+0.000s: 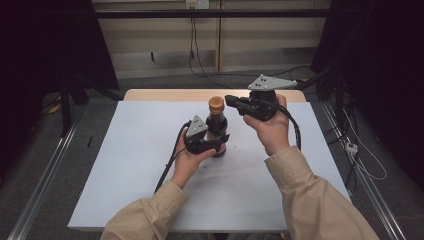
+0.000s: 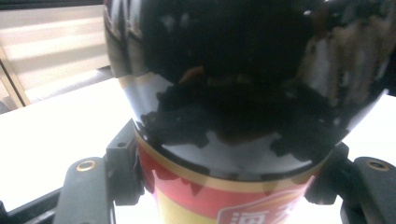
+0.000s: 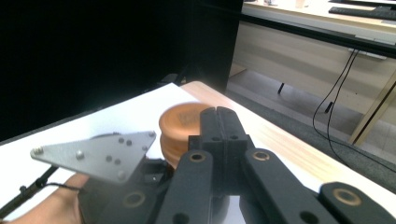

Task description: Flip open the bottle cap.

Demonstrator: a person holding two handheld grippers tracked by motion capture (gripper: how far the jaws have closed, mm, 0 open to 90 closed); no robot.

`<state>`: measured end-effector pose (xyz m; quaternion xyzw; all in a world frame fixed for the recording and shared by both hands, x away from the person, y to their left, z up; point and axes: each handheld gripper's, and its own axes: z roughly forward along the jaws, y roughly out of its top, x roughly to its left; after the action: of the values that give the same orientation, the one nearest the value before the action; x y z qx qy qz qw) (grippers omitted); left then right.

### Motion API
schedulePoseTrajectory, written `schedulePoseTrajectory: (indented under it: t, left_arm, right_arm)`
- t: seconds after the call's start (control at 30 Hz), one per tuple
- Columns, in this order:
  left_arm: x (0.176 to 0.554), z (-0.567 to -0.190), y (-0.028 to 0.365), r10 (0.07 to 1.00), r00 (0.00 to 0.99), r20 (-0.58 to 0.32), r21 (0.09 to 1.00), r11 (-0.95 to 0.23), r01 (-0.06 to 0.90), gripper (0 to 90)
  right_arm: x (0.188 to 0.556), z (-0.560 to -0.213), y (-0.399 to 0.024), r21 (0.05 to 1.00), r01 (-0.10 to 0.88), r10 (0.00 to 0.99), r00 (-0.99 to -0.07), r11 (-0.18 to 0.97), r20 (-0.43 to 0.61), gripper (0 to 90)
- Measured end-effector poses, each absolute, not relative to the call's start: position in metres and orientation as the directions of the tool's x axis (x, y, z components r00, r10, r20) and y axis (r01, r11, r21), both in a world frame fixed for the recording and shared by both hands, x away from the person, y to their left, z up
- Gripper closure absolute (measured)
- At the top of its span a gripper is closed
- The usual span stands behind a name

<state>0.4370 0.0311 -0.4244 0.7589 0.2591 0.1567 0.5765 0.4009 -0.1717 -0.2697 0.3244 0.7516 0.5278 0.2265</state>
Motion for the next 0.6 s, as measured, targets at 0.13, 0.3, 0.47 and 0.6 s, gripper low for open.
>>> schedulePoseTrajectory:
  t: [0.13, 0.3, 0.47, 0.6]
  left_arm:
    - [0.438, -0.424, 0.031, 0.571, 0.819, -0.057, 0.956, -0.204, 0.209, 30.9]
    - [0.439, -0.424, 0.032, 0.56, 0.826, -0.059, 0.955, -0.21, 0.21, 30.9]
    - [0.44, -0.424, 0.032, 0.556, 0.829, -0.057, 0.955, -0.211, 0.208, 30.9]
    - [0.44, -0.424, 0.032, 0.556, 0.829, -0.058, 0.955, -0.21, 0.208, 30.8]
  right_arm:
    - [0.4, -0.279, -0.174, 0.936, 0.263, 0.727, -0.686, 0.235, 0.01, 90.0]
    - [0.4, -0.288, -0.174, 0.927, 0.284, 0.722, -0.692, 0.243, 0.023, 90.0]
    - [0.401, -0.289, -0.172, 0.924, 0.285, 0.719, -0.695, 0.255, 0.015, 90.0]
    - [0.401, -0.288, -0.171, 0.922, 0.289, 0.712, -0.702, 0.257, 0.021, 90.0]
